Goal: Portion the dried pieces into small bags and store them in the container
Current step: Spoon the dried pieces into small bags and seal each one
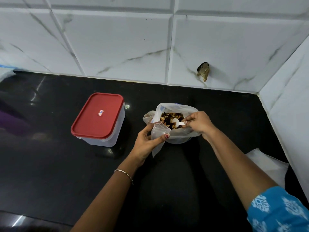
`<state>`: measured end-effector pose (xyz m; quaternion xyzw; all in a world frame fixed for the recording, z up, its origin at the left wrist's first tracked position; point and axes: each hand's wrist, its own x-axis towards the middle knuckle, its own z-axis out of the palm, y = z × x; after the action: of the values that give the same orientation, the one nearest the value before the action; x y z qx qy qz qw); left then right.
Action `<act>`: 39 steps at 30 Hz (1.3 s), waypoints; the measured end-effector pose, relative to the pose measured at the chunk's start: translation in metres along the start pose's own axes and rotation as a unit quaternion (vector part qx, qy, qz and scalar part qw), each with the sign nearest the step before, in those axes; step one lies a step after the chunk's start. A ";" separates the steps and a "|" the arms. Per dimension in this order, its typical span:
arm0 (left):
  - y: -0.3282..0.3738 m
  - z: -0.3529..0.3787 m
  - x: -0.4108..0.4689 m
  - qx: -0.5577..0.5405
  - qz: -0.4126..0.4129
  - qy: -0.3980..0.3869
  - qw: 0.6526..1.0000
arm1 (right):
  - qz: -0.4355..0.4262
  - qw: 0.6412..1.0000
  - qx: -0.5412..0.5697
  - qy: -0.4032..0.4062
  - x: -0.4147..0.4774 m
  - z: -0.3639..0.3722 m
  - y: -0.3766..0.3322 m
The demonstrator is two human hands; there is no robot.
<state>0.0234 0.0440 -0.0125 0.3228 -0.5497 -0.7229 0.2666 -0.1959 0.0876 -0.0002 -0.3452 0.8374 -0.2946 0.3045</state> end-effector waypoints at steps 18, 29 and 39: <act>0.003 -0.010 0.005 -0.039 -0.022 -0.045 0.998 | 0.096 0.981 0.161 -0.050 -0.013 0.023 -0.008; 0.002 -0.011 0.006 -0.032 -0.008 -0.079 0.996 | 0.177 0.944 0.269 -0.073 -0.021 0.031 -0.020; 0.007 -0.016 0.002 -0.048 -0.005 -0.026 0.999 | 0.196 0.906 0.358 -0.112 -0.027 0.013 -0.019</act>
<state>0.0351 0.0309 -0.0091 0.2939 -0.5196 -0.7578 0.2635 -0.1634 0.0935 0.0134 -0.0728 0.6867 -0.4685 0.5511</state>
